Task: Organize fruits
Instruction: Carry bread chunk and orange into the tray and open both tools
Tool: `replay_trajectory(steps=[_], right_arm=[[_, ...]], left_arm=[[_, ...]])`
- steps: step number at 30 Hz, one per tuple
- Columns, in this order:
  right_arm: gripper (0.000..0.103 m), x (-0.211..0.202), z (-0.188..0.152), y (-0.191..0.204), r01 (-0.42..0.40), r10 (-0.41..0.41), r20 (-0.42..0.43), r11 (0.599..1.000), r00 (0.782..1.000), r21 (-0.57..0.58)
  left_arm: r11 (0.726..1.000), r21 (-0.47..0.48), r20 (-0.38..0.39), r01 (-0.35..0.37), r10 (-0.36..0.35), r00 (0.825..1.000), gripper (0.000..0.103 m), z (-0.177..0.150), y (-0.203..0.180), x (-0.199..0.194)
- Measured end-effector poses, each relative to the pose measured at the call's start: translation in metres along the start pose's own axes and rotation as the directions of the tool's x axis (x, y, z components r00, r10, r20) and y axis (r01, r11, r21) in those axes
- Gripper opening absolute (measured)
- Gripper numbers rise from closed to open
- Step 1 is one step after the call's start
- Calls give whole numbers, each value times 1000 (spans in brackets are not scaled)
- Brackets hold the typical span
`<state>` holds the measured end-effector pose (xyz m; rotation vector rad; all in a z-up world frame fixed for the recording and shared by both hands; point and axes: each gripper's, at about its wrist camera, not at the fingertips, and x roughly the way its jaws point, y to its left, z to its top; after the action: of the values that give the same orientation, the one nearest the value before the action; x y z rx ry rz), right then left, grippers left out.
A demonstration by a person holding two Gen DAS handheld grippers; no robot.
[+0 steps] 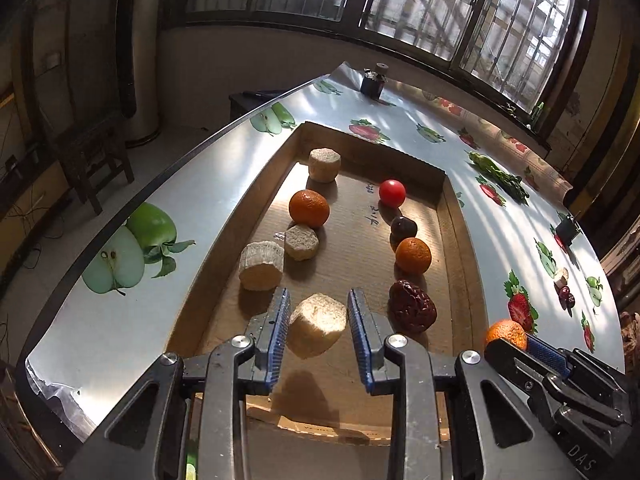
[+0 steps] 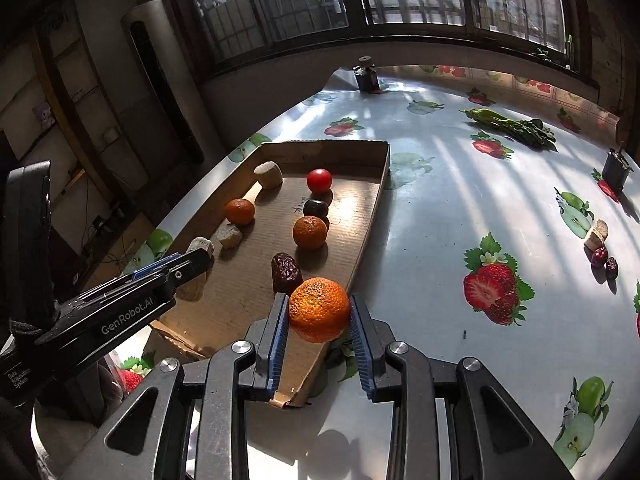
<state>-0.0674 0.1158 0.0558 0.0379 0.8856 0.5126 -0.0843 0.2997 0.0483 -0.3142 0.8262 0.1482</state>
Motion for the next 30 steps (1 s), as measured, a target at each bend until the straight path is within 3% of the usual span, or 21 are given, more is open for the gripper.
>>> replay_trajectory(steps=[7, 13, 15, 20, 25, 30], right_arm=[[33, 47, -2, 18, -15, 12, -93, 1000, 996, -27], [34, 59, -3, 29, -15, 8, -106, 998, 994, -58], [34, 60, -3, 31, -20, 14, -105, 998, 994, -62], [34, 54, -3, 35, -12, 6, -83, 997, 997, -80], [35, 35, -1, 36, -6, 3, -30, 996, 1000, -85], [38, 10, -1, 31, -8, 9, 20, 998, 1000, -59]], left_arm=[[998, 5, 1, -62, 62, 998, 27, 3, 12, 12], [998, -23, -3, -67, 67, 998, 29, 4, 20, 17], [998, -35, -5, -60, 60, 998, 33, 4, 21, 16], [997, -34, 28, -64, 65, 997, 53, 5, 16, 2], [993, 10, 82, -114, 113, 990, 71, 5, 0, -21], [987, 61, 135, -147, 138, 981, 74, 3, -18, -43]])
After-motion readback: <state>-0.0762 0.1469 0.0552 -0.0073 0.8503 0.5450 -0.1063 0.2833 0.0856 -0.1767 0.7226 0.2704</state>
